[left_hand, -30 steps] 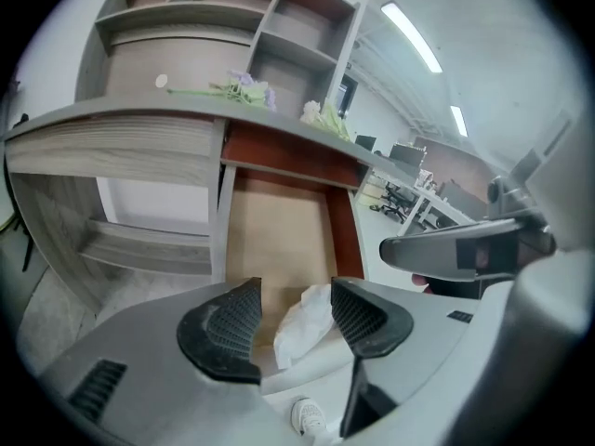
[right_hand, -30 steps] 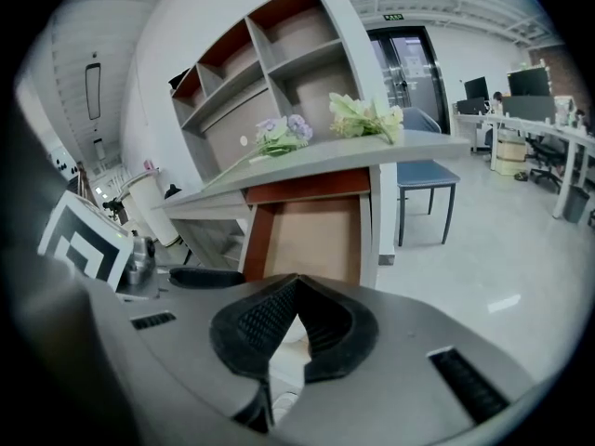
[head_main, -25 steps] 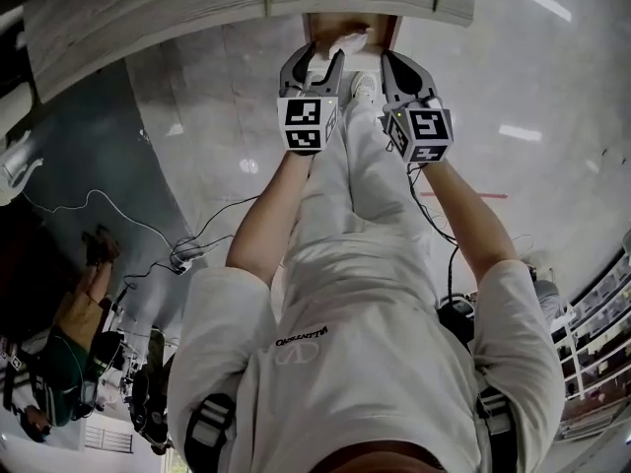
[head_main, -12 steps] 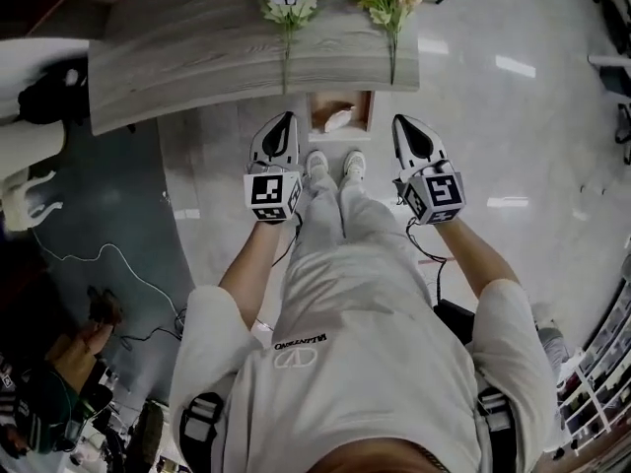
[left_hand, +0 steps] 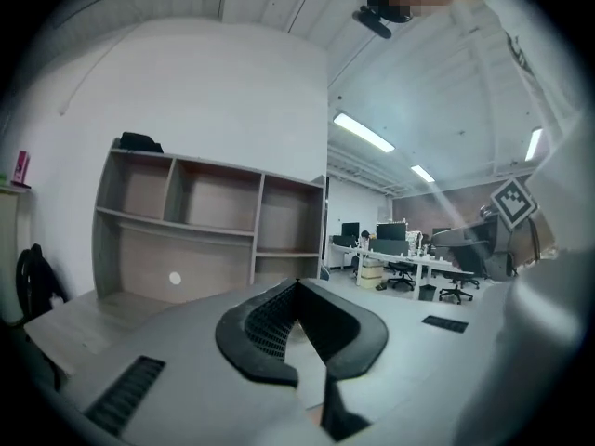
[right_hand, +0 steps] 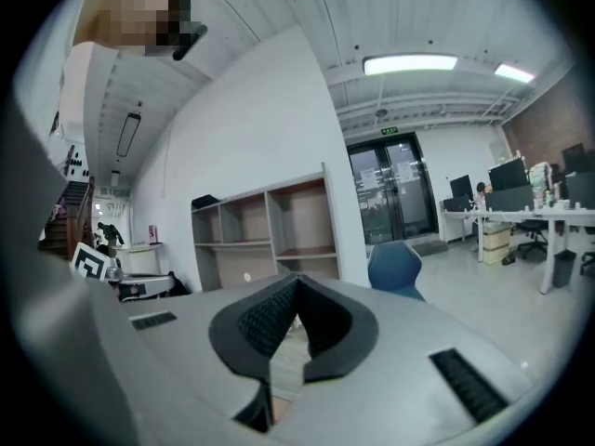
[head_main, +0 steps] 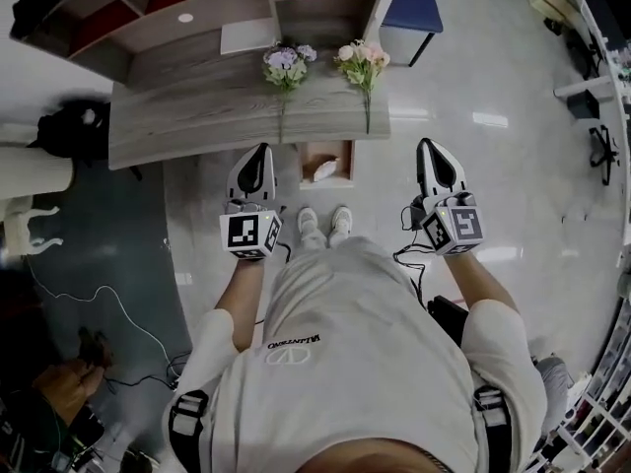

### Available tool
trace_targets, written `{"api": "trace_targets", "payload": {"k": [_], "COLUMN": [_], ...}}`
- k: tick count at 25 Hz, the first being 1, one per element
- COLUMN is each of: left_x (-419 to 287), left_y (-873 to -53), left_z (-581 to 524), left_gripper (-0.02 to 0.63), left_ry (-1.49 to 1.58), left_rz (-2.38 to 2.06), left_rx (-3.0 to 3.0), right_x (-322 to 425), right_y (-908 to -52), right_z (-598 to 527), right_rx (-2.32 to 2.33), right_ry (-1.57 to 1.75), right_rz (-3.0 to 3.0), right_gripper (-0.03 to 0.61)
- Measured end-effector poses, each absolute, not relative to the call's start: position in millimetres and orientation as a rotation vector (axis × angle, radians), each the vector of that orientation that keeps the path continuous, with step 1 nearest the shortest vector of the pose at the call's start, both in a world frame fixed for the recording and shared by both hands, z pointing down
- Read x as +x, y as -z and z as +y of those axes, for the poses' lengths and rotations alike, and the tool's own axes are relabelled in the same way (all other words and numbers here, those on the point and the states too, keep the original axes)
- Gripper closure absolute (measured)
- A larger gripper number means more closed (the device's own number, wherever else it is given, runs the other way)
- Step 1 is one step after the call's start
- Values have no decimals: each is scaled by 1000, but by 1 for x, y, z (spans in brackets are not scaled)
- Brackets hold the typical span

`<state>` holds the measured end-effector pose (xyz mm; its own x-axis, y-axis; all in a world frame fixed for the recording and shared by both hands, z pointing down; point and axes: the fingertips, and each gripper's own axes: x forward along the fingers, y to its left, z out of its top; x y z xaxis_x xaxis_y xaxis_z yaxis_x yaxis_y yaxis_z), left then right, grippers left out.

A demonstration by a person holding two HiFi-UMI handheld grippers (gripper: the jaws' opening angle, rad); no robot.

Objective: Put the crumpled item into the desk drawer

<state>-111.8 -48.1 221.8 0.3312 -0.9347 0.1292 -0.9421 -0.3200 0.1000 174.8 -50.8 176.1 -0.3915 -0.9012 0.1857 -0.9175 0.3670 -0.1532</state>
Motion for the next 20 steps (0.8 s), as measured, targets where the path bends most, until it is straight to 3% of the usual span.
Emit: {"api": "trace_targets", "payload": {"k": [7, 20], "left_x": [-135, -139], "left_y": [-155, -126], "left_z": [-51, -34], "left_gripper": [612, 611], "left_ry": [4, 78], "left_rz": [-1896, -1947], "left_rx": [2492, 2505], "right_x": [212, 226], "right_y": [-114, -92], "right_z": [-39, -20], "right_rx": [1819, 1885], "right_ry": [-199, -128], "right_rz": [-2531, -2543], "right_gripper": [578, 578]}}
